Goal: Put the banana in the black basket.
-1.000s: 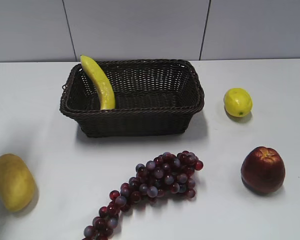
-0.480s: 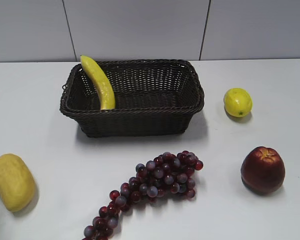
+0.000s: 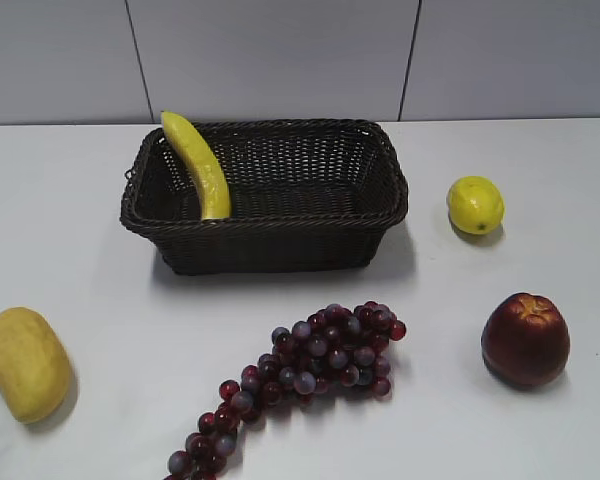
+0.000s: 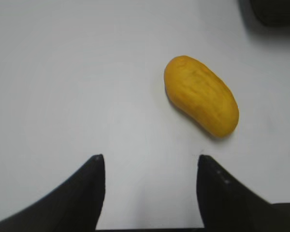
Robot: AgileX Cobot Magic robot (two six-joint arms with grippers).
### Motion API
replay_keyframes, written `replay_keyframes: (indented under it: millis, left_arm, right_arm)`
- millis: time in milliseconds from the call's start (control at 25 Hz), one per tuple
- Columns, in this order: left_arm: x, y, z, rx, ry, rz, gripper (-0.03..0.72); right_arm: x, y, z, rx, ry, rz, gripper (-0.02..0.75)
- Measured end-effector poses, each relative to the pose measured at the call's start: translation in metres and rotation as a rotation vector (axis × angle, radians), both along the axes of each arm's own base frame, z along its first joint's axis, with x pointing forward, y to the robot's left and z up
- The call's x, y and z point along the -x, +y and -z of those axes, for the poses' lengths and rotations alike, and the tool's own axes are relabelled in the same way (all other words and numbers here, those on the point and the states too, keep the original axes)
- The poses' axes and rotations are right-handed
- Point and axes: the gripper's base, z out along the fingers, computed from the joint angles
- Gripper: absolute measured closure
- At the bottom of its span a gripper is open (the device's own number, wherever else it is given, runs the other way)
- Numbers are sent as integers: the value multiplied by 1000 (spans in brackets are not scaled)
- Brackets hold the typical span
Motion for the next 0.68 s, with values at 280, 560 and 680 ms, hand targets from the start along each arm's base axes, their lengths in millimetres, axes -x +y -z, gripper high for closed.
replay_keyframes:
  millis: [280,560,680]
  left_arm:
    - [39,3,-8,13,-246,-1,114]
    - [61,5,-8,8,-380,-6,124]
    - [62,5,-8,8,-384,-7,131]
  right_arm:
    - [0,0,0,0,0,0,165]
    - [0,0,0,-1,0,-1,165]
    - [0,0,0,0,0,0,165]
